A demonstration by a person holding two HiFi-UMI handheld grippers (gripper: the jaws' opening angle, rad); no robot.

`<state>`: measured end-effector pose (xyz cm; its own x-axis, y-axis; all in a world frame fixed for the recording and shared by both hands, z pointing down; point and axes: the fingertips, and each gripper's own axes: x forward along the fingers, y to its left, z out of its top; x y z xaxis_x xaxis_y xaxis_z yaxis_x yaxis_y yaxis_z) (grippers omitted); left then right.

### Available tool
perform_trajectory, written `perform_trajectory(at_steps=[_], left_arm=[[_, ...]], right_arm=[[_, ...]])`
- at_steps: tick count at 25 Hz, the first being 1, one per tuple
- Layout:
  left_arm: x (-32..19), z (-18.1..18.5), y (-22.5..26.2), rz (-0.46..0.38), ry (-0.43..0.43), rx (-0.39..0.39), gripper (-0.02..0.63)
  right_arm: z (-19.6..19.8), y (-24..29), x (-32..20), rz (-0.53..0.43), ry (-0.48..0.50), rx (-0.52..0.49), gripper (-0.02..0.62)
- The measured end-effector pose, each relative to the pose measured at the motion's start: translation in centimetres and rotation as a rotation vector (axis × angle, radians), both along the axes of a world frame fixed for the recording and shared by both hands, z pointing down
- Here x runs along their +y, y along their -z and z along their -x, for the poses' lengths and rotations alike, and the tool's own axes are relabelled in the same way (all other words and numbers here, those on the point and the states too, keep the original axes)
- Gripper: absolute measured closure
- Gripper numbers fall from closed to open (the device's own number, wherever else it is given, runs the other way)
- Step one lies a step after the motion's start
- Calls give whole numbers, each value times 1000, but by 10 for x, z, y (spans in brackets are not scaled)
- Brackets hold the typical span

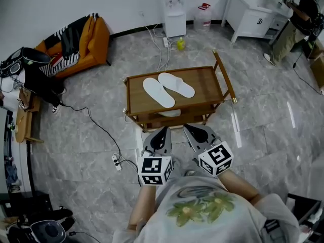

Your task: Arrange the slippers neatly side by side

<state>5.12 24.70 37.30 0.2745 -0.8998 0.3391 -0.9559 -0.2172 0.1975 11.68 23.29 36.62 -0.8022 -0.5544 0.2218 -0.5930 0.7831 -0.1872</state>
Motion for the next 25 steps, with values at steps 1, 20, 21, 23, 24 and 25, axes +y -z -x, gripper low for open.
perform_trajectory(at_steps=[1, 20, 21, 23, 24, 25], left_arm=[[-6, 4, 1, 0, -1, 2, 591], [-63, 74, -4, -15, -67, 6, 592], [-64, 77, -5, -14, -66, 8, 591], [-66, 81, -8, -7, -66, 16, 591], [-68, 83, -8, -4, -67, 19, 591], [-70, 84, -8, -2, -71, 22, 591]], right_arm=[[4, 1, -6, -2, -1, 4, 589], [70, -18, -57, 4, -51, 61, 589], [73, -20, -57, 4, -50, 65, 589], [78, -22, -58, 5, -49, 72, 589], [79, -21, -60, 3, -49, 75, 589], [80, -20, -63, 0, -50, 77, 589]])
